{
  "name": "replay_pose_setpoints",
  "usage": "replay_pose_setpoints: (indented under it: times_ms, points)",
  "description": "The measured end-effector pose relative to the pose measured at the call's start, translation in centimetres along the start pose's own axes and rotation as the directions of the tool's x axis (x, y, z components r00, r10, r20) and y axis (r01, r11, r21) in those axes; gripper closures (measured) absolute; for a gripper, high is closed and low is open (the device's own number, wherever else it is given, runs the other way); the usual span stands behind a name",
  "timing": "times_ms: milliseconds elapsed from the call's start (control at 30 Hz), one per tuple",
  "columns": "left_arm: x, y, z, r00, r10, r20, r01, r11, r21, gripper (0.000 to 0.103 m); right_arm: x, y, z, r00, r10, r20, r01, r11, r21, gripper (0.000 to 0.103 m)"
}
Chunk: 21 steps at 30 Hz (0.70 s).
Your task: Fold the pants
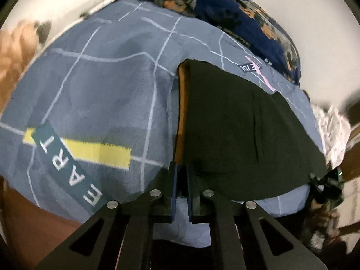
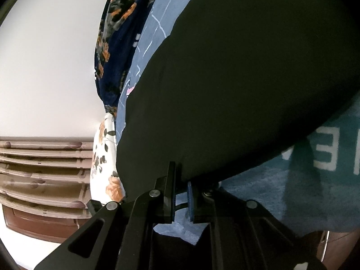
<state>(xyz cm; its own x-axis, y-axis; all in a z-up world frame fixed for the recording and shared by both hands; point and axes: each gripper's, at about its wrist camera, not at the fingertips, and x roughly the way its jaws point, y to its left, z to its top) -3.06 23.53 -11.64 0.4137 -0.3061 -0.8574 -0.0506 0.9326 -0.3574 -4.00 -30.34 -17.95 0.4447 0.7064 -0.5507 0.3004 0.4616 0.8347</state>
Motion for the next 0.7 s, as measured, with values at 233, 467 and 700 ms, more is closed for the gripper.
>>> replay_pose_setpoints:
  times_ms: [233, 467, 700]
  points:
    - [0.3, -0.7, 1.1, 0.999, 0.032, 0.032, -0.033, 0.999, 0.030, 0.097, -0.1, -0.3, 0.1, 1.000, 0.006, 0.001, -0.006, 1.000, 0.008, 0.095]
    - [-3.1, -2.2, 1.2, 0.973, 0.099, 0.209, -0.116, 0.991, 0.069, 0.097, 0.0, -0.7, 0.4, 0.999, 0.038, -0.005, -0.038, 0.999, 0.039, 0.095]
    - [-1.2, -7.9, 1.3, 0.985, 0.016, 0.173, -0.060, 0.966, 0.252, 0.083, 0.0, -1.1, 0.4, 0.999, 0.054, -0.007, -0.053, 0.997, 0.062, 0.098]
